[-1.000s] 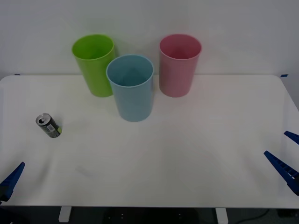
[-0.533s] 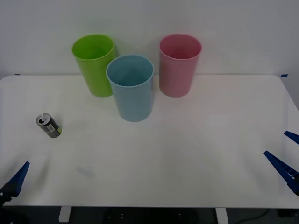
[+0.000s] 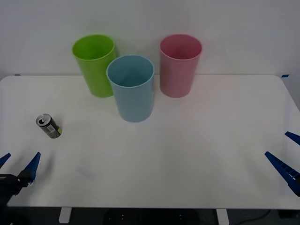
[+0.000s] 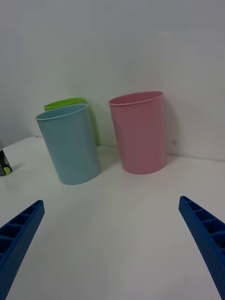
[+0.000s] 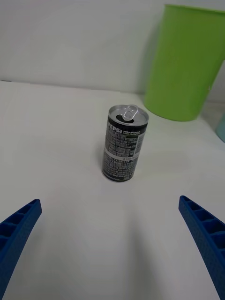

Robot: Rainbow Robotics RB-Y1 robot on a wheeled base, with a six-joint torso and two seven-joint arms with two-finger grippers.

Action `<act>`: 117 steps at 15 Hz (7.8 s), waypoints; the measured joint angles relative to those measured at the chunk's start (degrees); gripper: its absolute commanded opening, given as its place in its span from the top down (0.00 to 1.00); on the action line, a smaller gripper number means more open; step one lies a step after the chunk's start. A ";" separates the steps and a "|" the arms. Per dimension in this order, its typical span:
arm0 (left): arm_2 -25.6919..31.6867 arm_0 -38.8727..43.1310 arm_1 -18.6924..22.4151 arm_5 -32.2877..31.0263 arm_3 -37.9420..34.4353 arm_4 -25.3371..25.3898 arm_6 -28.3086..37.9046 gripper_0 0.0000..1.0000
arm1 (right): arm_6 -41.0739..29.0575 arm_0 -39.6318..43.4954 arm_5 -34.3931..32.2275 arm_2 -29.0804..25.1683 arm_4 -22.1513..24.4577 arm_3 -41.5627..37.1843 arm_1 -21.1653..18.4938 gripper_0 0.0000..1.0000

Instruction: Grasp the object on the table and drop it into the matching bin: aluminum can to the light blue bin, PET bottle to the pink bin.

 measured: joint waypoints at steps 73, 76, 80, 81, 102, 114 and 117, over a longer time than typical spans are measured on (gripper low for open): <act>-8.71 -16.56 1.40 5.15 0.67 0.81 -2.81 1.00 | 0.00 0.00 0.00 0.00 0.00 0.00 0.00 0.00; -9.00 -15.14 1.42 3.53 -3.50 0.85 -1.30 1.00 | 0.00 0.00 0.00 0.00 0.00 0.00 0.00 0.00; -8.72 -15.10 1.48 1.39 -8.04 -1.09 3.15 1.00 | 0.00 0.00 0.00 0.00 0.00 0.00 0.00 0.00; -8.42 -15.05 1.46 0.64 -9.49 -2.16 5.49 1.00 | 0.00 0.00 0.00 0.00 0.00 0.00 0.00 0.00; -12.80 -32.77 -4.39 0.70 -14.33 -23.06 28.13 1.00 | 0.00 0.00 0.00 0.00 0.00 0.00 0.00 0.00; -12.37 -48.80 -12.05 0.79 0.58 -40.39 27.85 1.00 | 0.00 0.00 0.00 0.00 0.00 0.00 0.00 0.00; -12.32 -50.65 -12.05 0.90 2.57 -41.94 27.93 1.00 | 0.00 0.00 0.00 0.00 0.00 0.00 0.00 0.00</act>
